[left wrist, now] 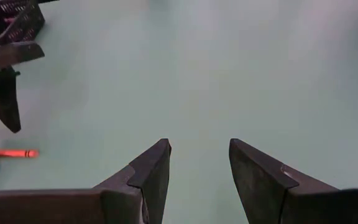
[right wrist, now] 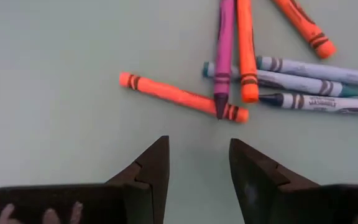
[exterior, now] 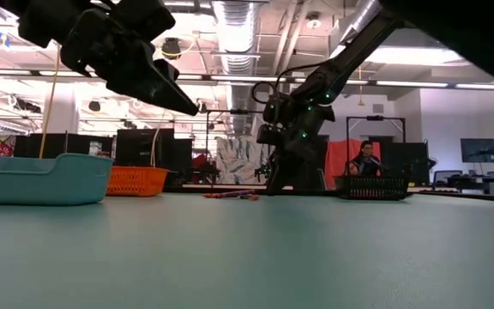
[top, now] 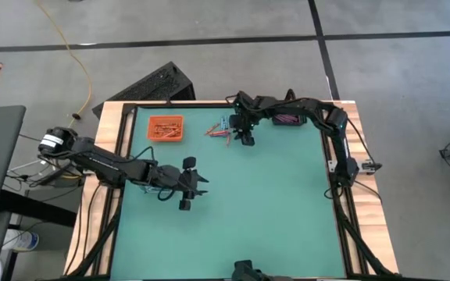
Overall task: Sort crayons
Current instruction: Put the orange crayon into the orange basket
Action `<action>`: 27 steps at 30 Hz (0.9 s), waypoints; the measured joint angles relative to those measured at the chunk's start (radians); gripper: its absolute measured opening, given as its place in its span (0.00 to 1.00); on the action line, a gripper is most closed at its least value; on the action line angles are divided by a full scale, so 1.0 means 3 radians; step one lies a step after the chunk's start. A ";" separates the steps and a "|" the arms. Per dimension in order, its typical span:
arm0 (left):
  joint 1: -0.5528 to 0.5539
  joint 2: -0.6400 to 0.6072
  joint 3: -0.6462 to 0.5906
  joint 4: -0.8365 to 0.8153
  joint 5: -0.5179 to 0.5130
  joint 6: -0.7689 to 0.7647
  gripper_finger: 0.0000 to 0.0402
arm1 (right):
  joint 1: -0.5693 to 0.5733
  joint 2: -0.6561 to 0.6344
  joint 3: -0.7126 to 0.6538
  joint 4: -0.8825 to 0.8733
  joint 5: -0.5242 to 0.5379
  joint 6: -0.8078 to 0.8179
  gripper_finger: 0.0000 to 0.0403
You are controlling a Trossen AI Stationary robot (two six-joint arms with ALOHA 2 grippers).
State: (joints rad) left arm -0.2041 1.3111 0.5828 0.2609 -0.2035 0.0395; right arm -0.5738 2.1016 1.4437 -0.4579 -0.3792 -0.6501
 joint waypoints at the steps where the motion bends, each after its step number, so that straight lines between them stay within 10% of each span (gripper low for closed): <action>1: -0.0007 0.0000 -0.0004 0.0004 -0.0001 -0.0007 0.39 | -0.0001 0.0001 0.0000 -0.0009 -0.0004 -0.0013 0.40; 27: -0.0032 0.0000 -0.0012 0.0002 -0.0102 -0.0063 0.39 | 0.0217 -0.0066 0.0083 -0.0286 -0.0299 -0.0451 0.40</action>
State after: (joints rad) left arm -0.2138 1.3111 0.5793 0.2615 -0.2340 0.0207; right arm -0.5086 2.0819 1.4685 -0.5437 -0.4690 -0.7853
